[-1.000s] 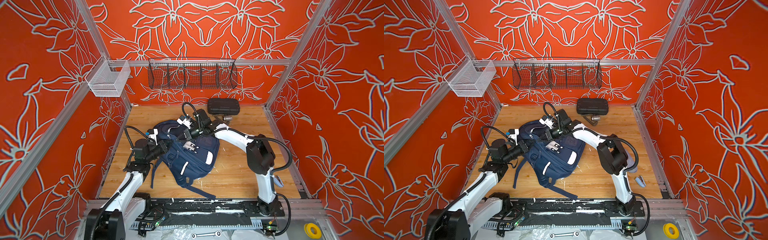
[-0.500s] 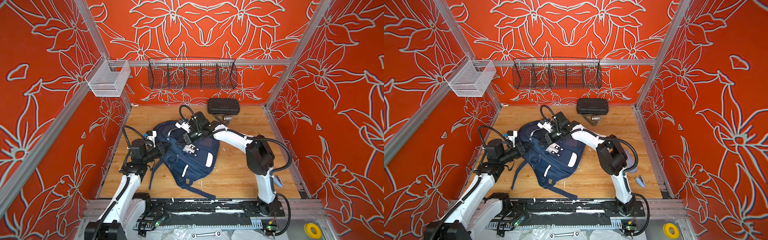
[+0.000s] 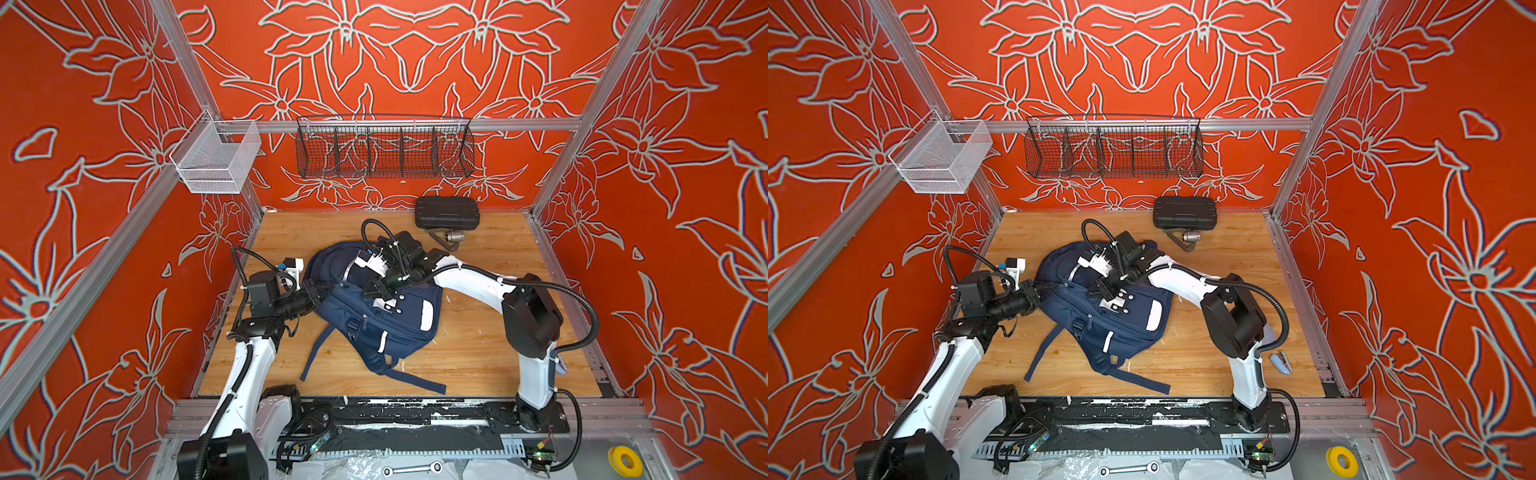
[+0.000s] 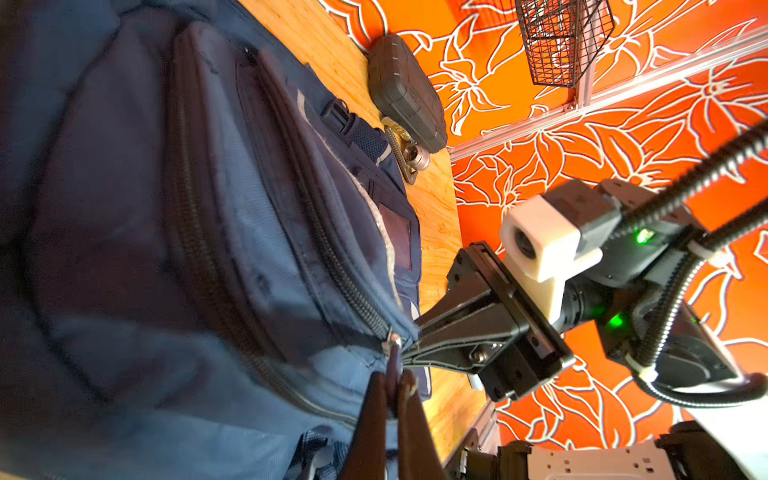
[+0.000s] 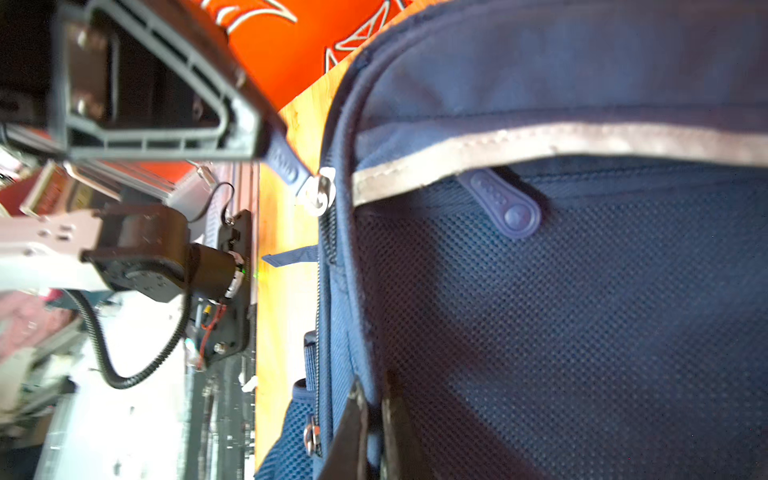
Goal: Pack the student bag
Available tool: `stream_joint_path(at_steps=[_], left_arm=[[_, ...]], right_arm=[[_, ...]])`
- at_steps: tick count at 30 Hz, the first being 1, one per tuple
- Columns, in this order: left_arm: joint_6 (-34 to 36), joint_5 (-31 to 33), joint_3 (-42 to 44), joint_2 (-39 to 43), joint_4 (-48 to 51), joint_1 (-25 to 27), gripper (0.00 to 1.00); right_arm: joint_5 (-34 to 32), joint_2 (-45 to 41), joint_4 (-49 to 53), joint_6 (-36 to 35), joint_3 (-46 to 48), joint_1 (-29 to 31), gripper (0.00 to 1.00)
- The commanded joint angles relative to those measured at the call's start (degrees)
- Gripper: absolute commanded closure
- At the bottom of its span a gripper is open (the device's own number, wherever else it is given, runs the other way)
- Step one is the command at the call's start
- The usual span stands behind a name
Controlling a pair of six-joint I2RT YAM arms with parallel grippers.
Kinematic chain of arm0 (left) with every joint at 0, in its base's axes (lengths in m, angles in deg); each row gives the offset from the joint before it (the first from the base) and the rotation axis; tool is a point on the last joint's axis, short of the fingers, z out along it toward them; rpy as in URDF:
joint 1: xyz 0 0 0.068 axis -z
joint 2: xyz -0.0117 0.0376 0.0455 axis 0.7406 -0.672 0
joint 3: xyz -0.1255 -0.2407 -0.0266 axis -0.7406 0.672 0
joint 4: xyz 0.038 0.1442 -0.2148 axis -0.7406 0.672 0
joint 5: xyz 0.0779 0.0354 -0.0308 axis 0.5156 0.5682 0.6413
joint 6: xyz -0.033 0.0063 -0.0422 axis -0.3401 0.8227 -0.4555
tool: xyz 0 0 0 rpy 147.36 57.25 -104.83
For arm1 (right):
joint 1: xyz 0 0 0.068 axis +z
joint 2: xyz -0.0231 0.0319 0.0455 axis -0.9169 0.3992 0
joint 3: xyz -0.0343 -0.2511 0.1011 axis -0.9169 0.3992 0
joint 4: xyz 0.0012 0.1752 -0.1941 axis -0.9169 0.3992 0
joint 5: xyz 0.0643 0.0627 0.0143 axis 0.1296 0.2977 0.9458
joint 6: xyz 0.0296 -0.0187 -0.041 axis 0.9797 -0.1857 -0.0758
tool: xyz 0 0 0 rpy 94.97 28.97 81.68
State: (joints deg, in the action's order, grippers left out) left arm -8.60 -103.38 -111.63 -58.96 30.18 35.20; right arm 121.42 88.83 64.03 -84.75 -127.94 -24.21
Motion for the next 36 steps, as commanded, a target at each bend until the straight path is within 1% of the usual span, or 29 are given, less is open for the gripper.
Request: stream_joint_path(at_steps=[1,4,6,10,14,15,17,18,19,20,22,23,25,29,31,33,36], left_arm=[[1.5,0.5,-2.6,-1.8,-2.3,-3.8,1.0],[2.2,-0.5,-3.6,-2.9,-1.9,-5.5,1.0],[2.3,-1.2,-4.0,-5.3,-2.3,-6.3,1.0],[3.4,-1.5,-5.9,-7.4,-2.1,-6.9,1.0],[6.4,-3.7,-8.4,-11.2,0.1,-7.1,1.0],[7.3,-4.3,-8.9,-11.9,1.2,-7.0,1.0],[7.9,-6.5,-9.2,-12.9,2.5,-7.0,1.0],[8.1,-7.2,-9.2,-13.0,3.2,-7.0,1.0],[7.8,-8.0,-8.7,-12.7,3.2,-7.0,1.0],[7.2,-8.5,-8.0,-11.8,3.0,-6.9,1.0],[6.1,-8.2,-6.5,-9.3,2.6,-6.7,1.0],[5.6,-8.1,-5.7,-7.7,2.4,-6.5,1.0],[4.4,-7.6,-4.4,-4.9,2.3,-6.2,1.0],[2.5,-7.0,-2.0,-0.2,1.9,-5.8,1.0],[2.1,-6.8,-1.2,0.6,1.5,-5.6,1.0],[2.1,-6.6,-1.2,0.8,1.8,-5.3,1.0],[2.3,-6.5,-1.4,0.9,1.9,-4.9,1.0]], right_arm=[[-4.3,-2.9,3.8,-8.8,5.0,-1.0,1.0],[-5.3,-4.6,4.4,-13.2,7.1,-1.0,1.0],[-5.5,-5.5,4.9,-16.4,8.5,-1.0,1.0],[-6.3,-6.7,6.4,-23.3,10.9,-0.9,1.0],[-7.8,-9.0,6.6,-32.4,15.1,-0.5,1.0],[-8.6,-9.4,6.3,-33.3,15.7,-0.4,1.0],[-10.4,-9.8,5.4,-32.6,15.9,-0.5,1.0],[-10.8,-10.0,5.0,-31.4,15.4,-0.4,0.93],[-11.3,-10.1,3.6,-28.8,14.8,-0.4,0.82],[-11.5,-10.4,1.7,-26.1,14.3,-0.4,0.74],[-11.5,-11.2,-2.4,-20.8,13.8,-0.2,0.65],[-11.2,-11.6,-4.3,-18.2,13.3,0.1,0.62],[-11.4,-12.1,-7.2,-15.2,12.5,1.4,0.58],[-15.5,-11.4,-8.8,-12.6,8.2,5.9,0.5],[-15.7,-9.7,-8.8,-9.6,5.1,7.0,0.5],[-17.5,-7.7,-7.2,-7.0,1.8,7.8,0.5],[-17.4,-5.6,-6.0,-6.3,-0.6,8.9,0.5]])
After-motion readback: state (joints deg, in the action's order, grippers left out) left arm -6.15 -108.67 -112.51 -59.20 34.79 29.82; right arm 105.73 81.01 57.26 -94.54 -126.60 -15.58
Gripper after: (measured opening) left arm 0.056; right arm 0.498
